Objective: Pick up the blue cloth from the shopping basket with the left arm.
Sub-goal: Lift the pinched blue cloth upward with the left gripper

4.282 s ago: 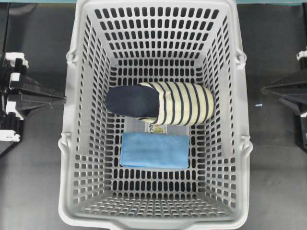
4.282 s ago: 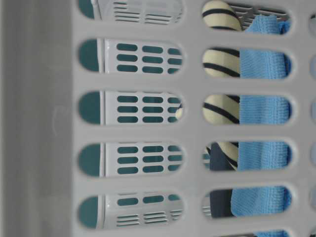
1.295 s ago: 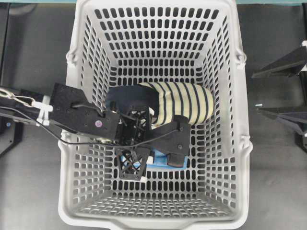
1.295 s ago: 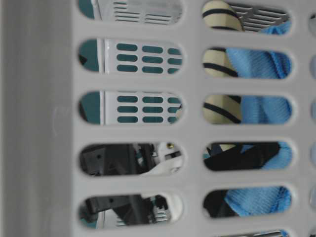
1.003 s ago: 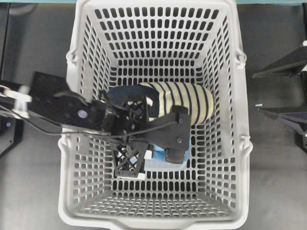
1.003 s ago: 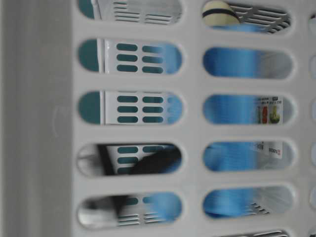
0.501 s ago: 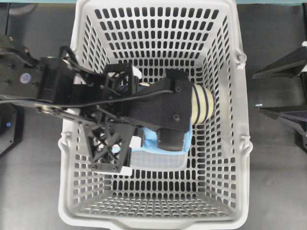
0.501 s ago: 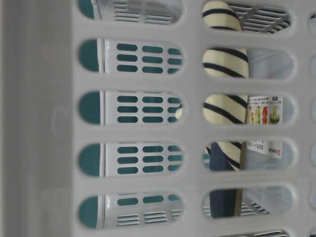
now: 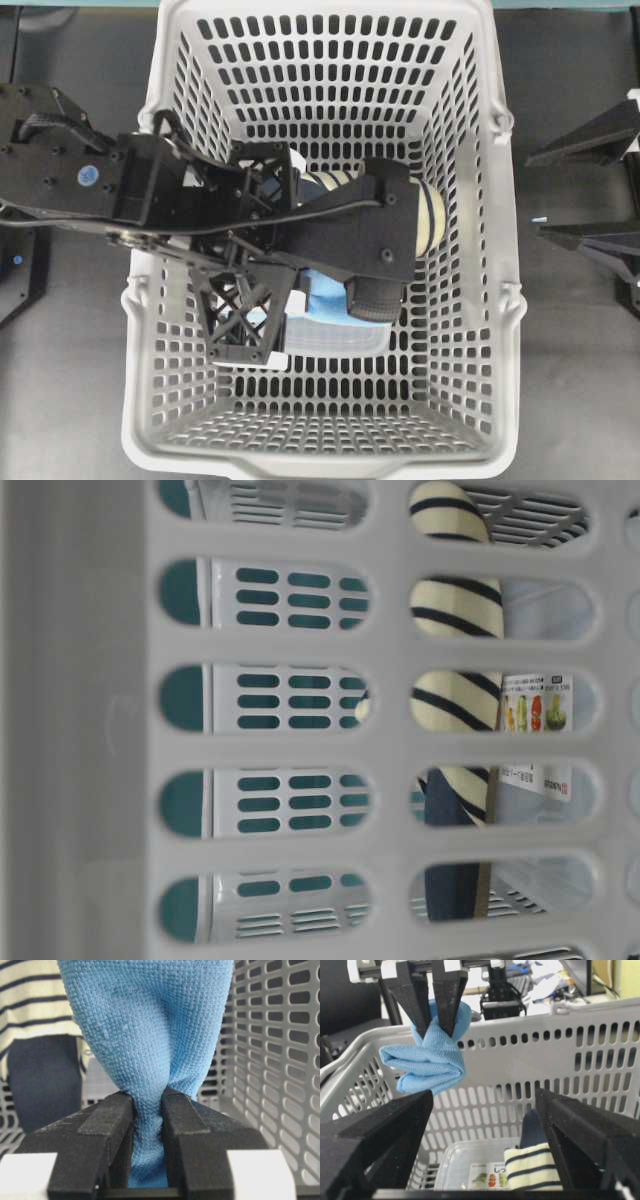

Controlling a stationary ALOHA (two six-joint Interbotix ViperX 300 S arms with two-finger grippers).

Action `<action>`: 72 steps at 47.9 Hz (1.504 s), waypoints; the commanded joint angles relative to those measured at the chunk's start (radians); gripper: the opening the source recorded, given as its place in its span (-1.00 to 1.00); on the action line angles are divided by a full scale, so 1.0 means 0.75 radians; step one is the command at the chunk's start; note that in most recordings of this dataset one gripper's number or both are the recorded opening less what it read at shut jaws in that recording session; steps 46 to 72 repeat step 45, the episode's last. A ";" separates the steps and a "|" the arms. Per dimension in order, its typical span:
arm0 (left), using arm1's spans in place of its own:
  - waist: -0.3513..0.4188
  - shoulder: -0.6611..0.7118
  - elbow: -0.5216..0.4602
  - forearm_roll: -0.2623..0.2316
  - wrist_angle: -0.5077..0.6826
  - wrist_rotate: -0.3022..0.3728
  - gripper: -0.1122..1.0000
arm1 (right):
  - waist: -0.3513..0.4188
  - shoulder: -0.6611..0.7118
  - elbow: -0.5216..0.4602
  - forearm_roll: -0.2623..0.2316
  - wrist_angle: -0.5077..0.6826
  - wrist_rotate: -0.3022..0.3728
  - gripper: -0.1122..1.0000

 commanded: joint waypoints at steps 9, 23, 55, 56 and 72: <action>-0.004 -0.012 -0.012 0.004 -0.004 -0.020 -0.54 | 0.002 0.006 -0.006 0.000 -0.016 0.002 0.63; -0.008 0.006 -0.012 0.006 -0.004 -0.020 -0.54 | 0.002 -0.002 0.014 -0.002 -0.049 0.002 0.63; -0.010 0.016 -0.012 0.004 -0.004 -0.020 -0.54 | 0.004 -0.022 0.041 -0.002 -0.051 0.002 0.63; -0.010 0.016 -0.012 0.004 -0.004 -0.020 -0.54 | 0.004 -0.022 0.041 -0.002 -0.051 0.002 0.63; -0.010 0.016 -0.012 0.004 -0.004 -0.020 -0.54 | 0.004 -0.022 0.041 -0.002 -0.051 0.002 0.63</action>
